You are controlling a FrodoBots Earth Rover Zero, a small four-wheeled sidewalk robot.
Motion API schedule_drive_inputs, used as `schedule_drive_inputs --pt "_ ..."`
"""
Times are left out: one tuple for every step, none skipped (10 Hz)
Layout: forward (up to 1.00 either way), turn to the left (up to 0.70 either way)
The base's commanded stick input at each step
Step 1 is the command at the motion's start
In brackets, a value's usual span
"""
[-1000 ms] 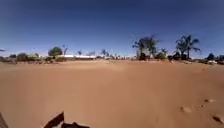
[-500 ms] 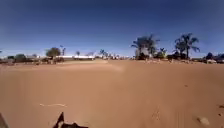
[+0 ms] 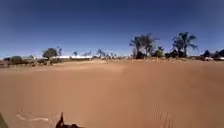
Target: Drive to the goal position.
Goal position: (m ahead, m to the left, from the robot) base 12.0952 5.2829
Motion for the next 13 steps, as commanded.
schedule_drive_inputs --pt "0.7 0.0" --pt "0.7 0.0" --pt "0.7 0.0" --pt "0.7 0.0" --pt "0.7 0.0" --pt "0.7 0.0" --pt "0.7 0.0" --pt "0.7 0.0" --pt "0.7 0.0" --pt "0.7 0.0" --pt "0.7 0.0" --pt "0.7 0.0" --pt "0.7 0.0"
